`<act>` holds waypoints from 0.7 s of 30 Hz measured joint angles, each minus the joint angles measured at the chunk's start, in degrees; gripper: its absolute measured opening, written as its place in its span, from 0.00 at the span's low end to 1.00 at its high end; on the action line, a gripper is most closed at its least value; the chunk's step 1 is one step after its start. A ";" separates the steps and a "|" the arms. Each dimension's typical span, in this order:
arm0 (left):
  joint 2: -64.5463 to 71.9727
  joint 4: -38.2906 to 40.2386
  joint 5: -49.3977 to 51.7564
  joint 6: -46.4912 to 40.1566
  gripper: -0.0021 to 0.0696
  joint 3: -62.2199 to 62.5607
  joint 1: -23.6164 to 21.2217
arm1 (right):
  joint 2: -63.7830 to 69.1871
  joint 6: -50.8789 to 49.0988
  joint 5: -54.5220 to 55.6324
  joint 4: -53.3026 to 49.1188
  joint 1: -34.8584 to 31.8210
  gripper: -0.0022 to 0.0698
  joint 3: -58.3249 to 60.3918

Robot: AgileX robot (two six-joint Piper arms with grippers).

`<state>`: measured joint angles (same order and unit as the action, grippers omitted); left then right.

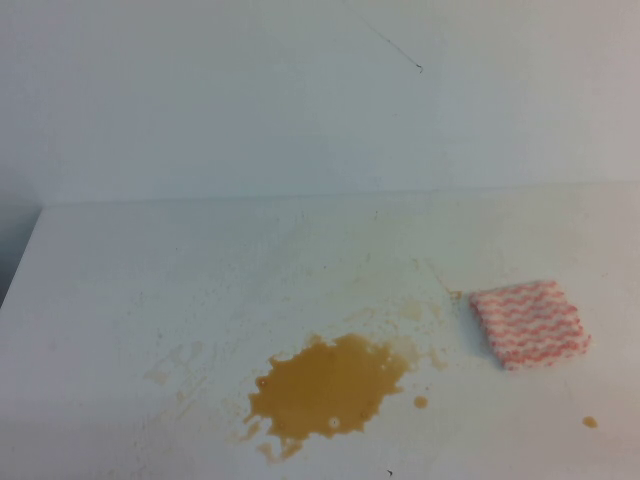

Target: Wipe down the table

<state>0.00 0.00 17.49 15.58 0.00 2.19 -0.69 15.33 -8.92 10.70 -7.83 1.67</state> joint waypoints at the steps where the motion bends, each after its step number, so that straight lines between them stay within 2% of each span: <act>1: 0.00 0.00 0.00 0.00 0.02 0.00 0.00 | 0.00 0.00 1.43 0.62 0.00 0.03 0.00; 12: 0.00 0.00 0.00 -0.10 0.02 0.00 0.00 | 0.00 0.00 20.92 5.72 0.00 0.03 -0.15; 21: 0.00 0.00 -0.08 -0.10 0.02 0.00 0.00 | 0.00 2.72 23.18 6.19 0.00 0.03 -11.50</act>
<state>0.00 0.00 17.41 15.48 0.00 2.19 -0.69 18.05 14.27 16.89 -7.83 -9.82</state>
